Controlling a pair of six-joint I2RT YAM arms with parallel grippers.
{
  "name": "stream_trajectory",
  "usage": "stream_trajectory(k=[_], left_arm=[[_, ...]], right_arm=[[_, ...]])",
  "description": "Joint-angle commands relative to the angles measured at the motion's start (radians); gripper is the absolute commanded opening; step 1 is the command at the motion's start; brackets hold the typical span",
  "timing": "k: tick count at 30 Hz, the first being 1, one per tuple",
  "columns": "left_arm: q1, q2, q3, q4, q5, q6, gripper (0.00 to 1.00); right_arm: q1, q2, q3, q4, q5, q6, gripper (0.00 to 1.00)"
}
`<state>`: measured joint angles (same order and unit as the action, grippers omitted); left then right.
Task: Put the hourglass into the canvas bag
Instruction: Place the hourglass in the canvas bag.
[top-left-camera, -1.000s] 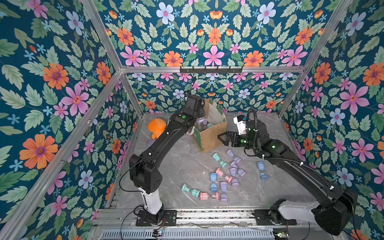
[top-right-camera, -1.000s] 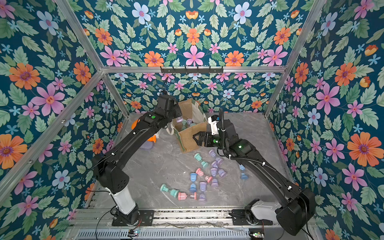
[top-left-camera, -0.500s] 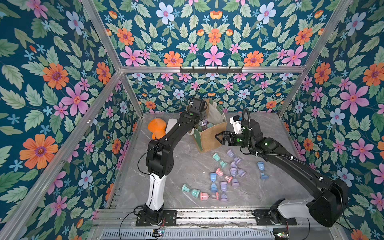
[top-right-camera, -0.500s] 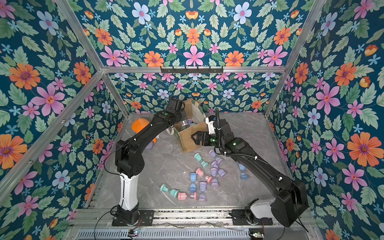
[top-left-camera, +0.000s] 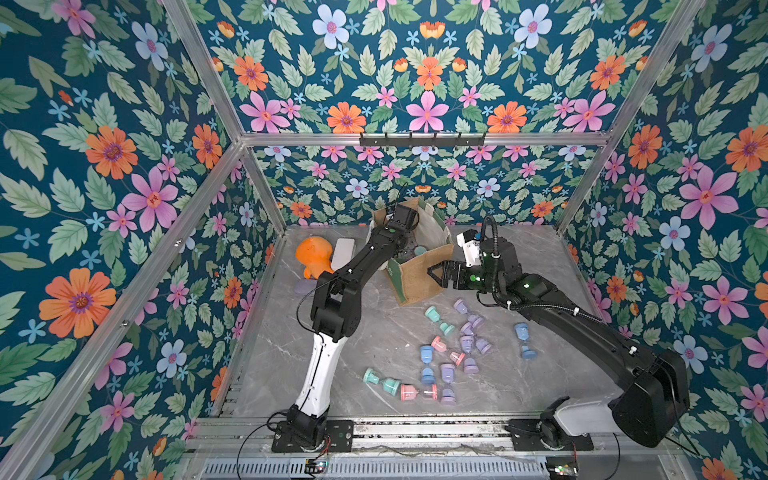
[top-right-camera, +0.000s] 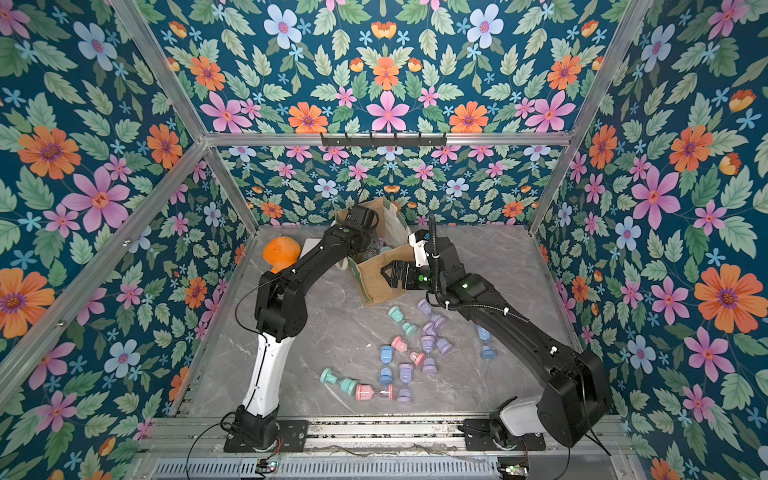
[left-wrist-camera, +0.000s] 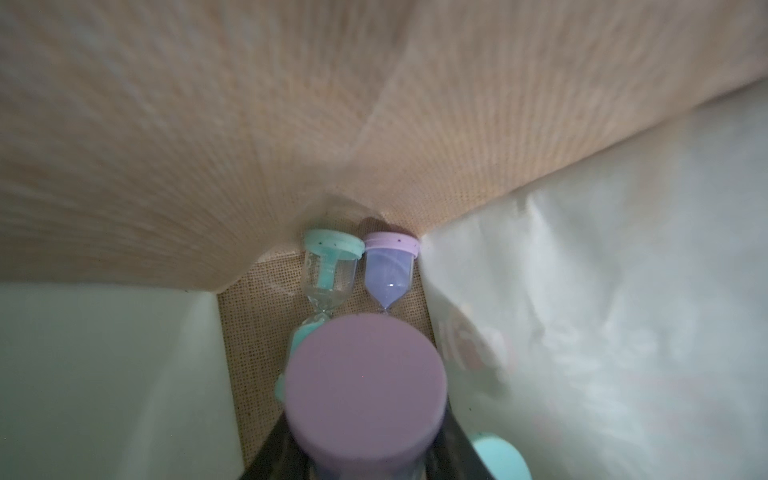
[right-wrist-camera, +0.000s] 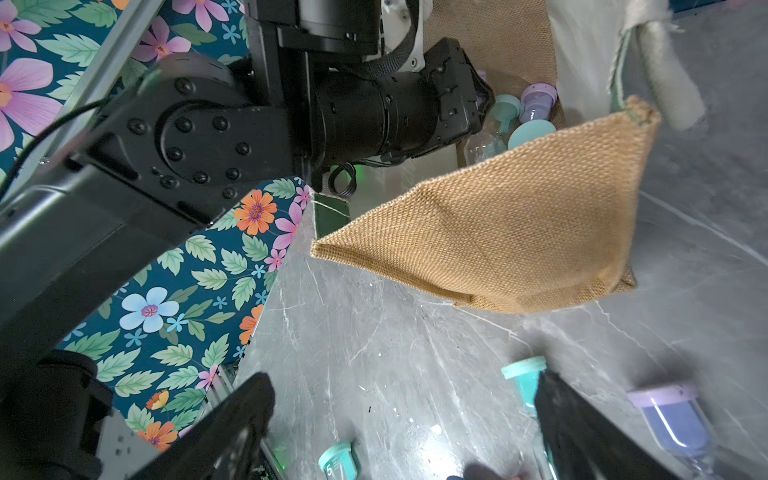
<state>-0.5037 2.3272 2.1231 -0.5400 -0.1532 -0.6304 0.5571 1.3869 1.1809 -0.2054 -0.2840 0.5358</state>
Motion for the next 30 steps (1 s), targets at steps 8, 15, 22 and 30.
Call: stream_trajectory(k=[8,15,22,30], left_arm=[[0.001,0.019,-0.005,0.000,0.031,-0.006,0.55],[0.001,-0.029,0.001,-0.006,0.060,-0.005,0.64],[-0.003,-0.178,-0.033,0.015,0.074,0.019,0.69],[-0.039,-0.415,-0.172,0.040,0.058,0.059,0.71]], right_arm=[[-0.002,-0.010,-0.008,0.021,0.003,0.001,0.99],[-0.004,-0.028,0.002,-0.002,0.003,-0.007,0.99],[-0.004,-0.063,0.027,-0.077,0.000,-0.025,0.99],[-0.004,-0.116,0.051,-0.207,-0.001,-0.056,0.99]])
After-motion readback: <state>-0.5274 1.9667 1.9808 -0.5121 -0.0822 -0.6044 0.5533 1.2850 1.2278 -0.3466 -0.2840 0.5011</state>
